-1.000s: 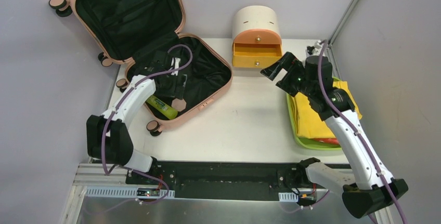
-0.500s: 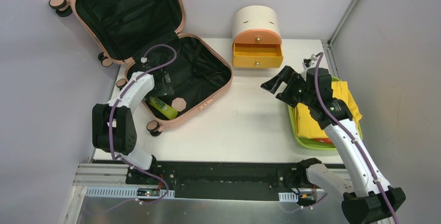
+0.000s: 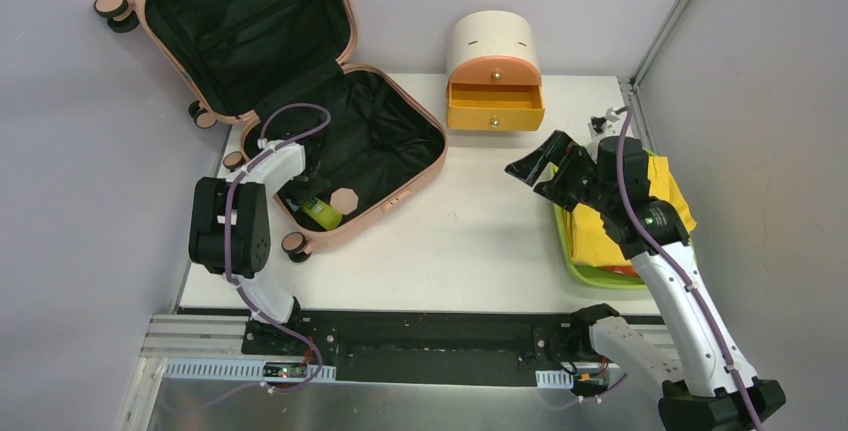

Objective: Open, take out, and arrange the luggage

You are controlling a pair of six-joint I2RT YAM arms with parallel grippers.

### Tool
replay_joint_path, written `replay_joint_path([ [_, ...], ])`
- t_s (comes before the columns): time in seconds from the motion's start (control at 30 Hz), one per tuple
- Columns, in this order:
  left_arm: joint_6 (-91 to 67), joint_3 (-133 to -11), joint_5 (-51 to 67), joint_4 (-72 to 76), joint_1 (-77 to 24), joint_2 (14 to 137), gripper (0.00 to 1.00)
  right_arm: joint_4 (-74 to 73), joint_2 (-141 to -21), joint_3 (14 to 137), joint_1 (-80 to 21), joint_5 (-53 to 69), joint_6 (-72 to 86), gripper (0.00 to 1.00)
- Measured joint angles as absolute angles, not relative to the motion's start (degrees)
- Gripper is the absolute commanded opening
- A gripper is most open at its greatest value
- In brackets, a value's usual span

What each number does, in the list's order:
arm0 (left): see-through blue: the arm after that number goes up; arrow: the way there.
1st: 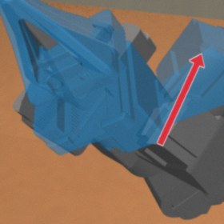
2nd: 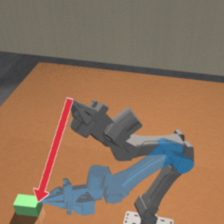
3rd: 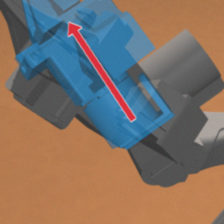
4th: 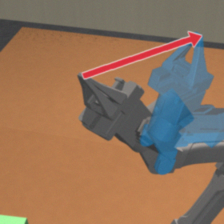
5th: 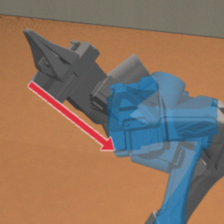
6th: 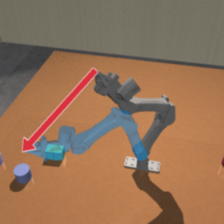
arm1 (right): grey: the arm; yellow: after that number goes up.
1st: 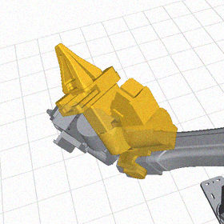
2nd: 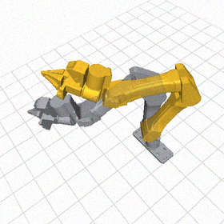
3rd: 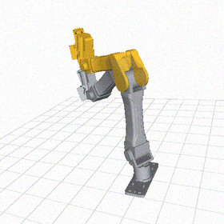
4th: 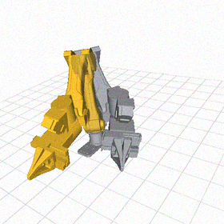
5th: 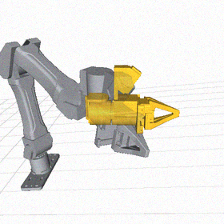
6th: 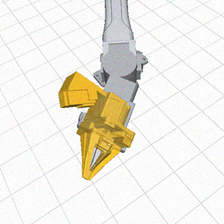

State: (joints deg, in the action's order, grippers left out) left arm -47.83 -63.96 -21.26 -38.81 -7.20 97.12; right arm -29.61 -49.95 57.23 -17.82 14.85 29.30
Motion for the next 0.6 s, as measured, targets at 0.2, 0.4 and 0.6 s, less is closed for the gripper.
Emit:
replay_joint_path([
  [0.2, -51.92, -63.94, -18.31, -39.55, -7.49, 95.46, 0.23, -35.14, -51.27, 64.86, -17.82, 12.56, 30.87, 0.96],
  [0.4, -51.64, -65.87, -12.08, -43.00, -8.75, 89.60, 0.19, -38.48, -53.36, 71.02, -17.82, 12.64, 34.65, 0.91],
  [0.6, -47.13, -69.49, -12.56, -44.05, -12.86, 78.76, 0.19, -34.87, -54.68, 66.54, -18.44, 14.85, 37.63, 0.80],
])
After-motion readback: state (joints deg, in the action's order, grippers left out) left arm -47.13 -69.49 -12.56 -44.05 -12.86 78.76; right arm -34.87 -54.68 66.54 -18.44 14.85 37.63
